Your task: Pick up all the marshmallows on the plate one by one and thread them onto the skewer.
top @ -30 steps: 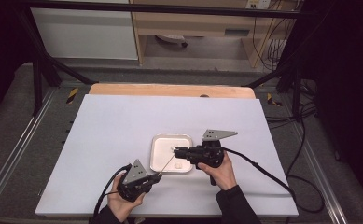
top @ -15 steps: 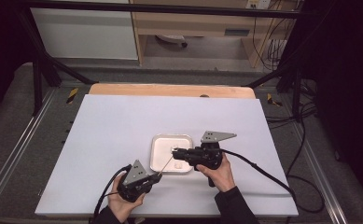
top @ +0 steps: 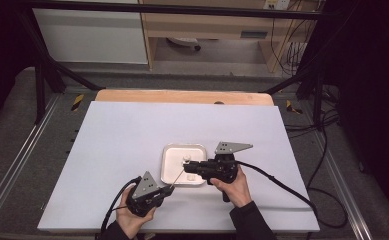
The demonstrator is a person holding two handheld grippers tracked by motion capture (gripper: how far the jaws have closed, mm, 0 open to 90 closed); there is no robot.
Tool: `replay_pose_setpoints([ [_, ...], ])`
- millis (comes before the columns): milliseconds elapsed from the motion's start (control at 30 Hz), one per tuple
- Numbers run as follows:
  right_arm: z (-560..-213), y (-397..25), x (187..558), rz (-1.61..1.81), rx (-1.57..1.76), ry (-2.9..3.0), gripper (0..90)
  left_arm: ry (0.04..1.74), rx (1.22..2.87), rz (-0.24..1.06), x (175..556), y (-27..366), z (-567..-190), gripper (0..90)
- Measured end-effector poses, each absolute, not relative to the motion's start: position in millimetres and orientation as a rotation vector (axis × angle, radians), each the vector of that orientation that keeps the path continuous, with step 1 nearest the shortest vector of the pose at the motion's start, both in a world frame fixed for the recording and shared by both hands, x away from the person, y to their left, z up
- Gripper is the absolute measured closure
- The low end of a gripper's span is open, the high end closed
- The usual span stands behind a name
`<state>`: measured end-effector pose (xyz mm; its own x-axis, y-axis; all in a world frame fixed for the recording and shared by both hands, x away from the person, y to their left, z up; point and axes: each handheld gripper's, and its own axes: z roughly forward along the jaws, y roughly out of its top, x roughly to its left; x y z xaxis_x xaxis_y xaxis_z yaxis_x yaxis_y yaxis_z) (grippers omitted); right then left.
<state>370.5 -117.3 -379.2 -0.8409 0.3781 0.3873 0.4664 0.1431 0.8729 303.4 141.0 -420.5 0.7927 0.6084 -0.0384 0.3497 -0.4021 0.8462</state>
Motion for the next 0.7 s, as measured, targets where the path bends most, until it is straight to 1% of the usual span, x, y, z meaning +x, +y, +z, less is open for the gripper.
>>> replay_pose_setpoints([
  [300, -381.1, -116.3, 369.9, -1.794, -0.855, -2.328, 81.8, 0.709, 2.033, 0.345, 305.1, 139.9, -420.3, 88.6],
  [367, -382.9, -114.5, 369.4, -1.764, -0.846, -2.328, 81.8, 0.692, 1.981, 0.316, 305.0, 139.6, -416.4, 88.6],
  [433, -394.7, -103.4, 366.2, -1.675, -0.805, -2.356, 81.3, 0.681, 2.009, 0.394, 303.5, 133.7, -409.7, 88.6],
  [567, -403.9, -96.6, 365.4, -1.68, -0.799, -2.35, 81.2, 0.709, 2.007, 0.343, 307.6, 135.2, -416.1, 88.6],
  [700, -404.9, -96.2, 365.2, -1.668, -0.809, -2.358, 80.9, 0.711, 2.006, 0.342, 308.2, 134.4, -416.0, 88.6],
])
